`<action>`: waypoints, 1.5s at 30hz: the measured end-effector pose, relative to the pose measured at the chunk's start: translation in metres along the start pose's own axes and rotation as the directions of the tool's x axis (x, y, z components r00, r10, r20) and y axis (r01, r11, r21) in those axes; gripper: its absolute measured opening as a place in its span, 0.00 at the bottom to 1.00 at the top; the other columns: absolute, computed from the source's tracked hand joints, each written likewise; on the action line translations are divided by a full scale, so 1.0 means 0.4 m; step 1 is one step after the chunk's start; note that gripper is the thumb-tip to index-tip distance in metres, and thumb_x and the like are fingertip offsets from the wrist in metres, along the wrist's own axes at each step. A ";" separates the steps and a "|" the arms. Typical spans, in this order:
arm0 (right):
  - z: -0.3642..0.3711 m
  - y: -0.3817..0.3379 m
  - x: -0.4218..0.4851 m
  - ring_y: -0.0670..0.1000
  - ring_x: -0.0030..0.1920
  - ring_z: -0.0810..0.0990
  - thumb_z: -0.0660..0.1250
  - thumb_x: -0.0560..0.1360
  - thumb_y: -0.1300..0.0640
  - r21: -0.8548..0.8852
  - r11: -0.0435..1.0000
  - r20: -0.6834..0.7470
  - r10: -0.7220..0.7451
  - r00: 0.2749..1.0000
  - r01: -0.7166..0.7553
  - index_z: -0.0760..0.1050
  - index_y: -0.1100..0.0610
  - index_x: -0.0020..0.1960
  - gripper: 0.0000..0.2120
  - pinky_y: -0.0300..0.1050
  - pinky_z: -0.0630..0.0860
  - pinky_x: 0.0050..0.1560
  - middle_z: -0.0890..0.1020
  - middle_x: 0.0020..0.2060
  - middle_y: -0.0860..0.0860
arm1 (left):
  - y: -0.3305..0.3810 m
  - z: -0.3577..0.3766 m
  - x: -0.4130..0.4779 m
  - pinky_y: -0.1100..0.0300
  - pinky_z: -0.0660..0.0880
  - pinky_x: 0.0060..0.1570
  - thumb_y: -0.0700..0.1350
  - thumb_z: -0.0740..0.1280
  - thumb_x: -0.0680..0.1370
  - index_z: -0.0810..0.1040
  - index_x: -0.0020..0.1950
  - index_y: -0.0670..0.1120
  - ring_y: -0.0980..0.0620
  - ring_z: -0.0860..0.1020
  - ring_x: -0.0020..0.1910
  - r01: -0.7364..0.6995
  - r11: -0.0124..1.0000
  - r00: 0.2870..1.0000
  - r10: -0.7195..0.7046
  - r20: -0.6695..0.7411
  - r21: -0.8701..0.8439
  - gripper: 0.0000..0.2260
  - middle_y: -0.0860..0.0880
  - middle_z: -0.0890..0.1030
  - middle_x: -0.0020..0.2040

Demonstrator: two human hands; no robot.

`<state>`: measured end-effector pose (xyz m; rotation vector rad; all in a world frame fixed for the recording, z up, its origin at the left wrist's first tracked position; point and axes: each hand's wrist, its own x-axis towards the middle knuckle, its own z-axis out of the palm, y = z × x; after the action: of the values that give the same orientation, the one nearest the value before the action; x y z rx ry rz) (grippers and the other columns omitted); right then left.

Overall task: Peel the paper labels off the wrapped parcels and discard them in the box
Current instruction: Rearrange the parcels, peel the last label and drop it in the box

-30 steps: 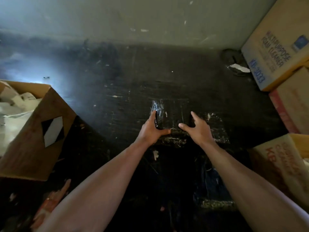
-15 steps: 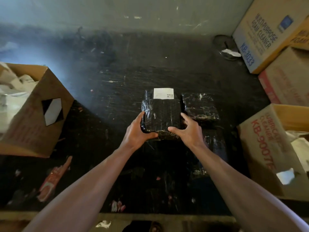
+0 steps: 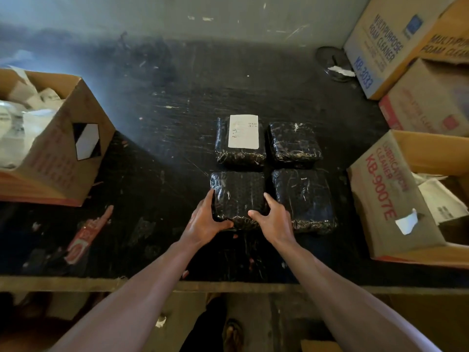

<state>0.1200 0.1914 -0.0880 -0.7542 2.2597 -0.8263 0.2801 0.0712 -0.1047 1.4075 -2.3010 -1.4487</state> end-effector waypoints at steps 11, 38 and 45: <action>-0.052 -0.089 0.093 0.52 0.66 0.78 0.70 0.78 0.49 -0.086 0.994 -0.084 -0.077 0.993 0.070 0.66 0.57 0.77 0.31 0.48 0.76 0.64 0.76 0.70 0.53 | 0.095 -0.077 0.106 0.50 0.62 0.72 0.51 0.76 0.73 0.53 0.81 0.51 0.50 0.62 0.76 -0.039 0.993 0.993 0.027 -0.111 -0.107 0.44 0.49 0.62 0.78; -0.091 -0.249 0.669 0.55 0.63 0.78 0.70 0.78 0.51 -0.210 0.978 -0.096 -0.037 0.995 0.016 0.70 0.58 0.75 0.28 0.45 0.73 0.57 0.75 0.67 0.57 | 0.198 -0.106 0.577 0.44 0.61 0.72 0.52 0.75 0.74 0.46 0.82 0.53 0.46 0.56 0.79 0.044 0.996 0.999 -0.044 -0.006 -0.074 0.47 0.50 0.47 0.82; -0.098 -0.268 0.772 0.54 0.58 0.80 0.75 0.74 0.50 -0.261 0.963 -0.099 -0.095 0.991 0.066 0.80 0.57 0.64 0.21 0.43 0.72 0.53 0.78 0.59 0.56 | 0.169 -0.105 0.616 0.42 0.65 0.72 0.55 0.77 0.71 0.50 0.81 0.55 0.48 0.59 0.78 0.000 0.991 0.999 -0.007 -0.052 -0.133 0.47 0.52 0.53 0.81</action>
<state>-0.0769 -0.0724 -0.0939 -0.9443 2.4810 -0.6305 0.1152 -0.1276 -0.1235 1.3962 -2.1292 -1.5158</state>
